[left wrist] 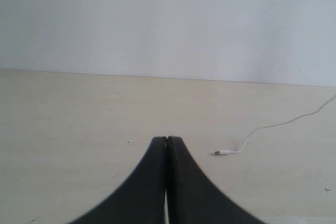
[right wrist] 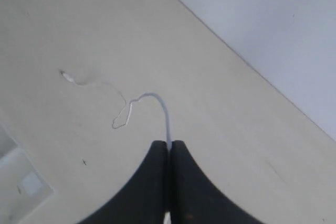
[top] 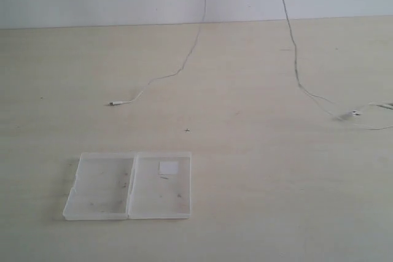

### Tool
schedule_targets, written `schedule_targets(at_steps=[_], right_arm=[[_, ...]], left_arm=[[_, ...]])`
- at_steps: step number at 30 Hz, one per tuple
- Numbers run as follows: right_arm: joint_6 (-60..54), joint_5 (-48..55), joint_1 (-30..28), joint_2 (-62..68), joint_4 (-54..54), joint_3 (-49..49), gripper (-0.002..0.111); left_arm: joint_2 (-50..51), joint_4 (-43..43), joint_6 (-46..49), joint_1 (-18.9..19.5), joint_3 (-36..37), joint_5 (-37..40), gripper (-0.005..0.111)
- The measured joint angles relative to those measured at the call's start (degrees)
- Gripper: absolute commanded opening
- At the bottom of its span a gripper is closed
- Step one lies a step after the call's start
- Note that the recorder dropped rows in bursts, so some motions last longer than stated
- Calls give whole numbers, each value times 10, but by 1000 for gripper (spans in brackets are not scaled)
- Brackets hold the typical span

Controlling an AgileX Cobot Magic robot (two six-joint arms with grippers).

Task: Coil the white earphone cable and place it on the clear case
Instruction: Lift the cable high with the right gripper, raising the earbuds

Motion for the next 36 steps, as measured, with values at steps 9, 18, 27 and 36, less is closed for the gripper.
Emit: schedule_targets(at_steps=[9, 18, 27, 36], right_arm=[[45, -19, 0, -18, 19, -39, 0], [71, -74, 0, -46, 52, -39, 0], [74, -137, 57, -67, 52, -39, 0], [97, -122, 86, -67, 13, -39, 0]], left_arm=[[0, 0, 9, 0, 0, 0, 0], [0, 0, 60, 0, 0, 0, 0], [0, 0, 65, 0, 0, 0, 0], [0, 0, 77, 0, 0, 0, 0]])
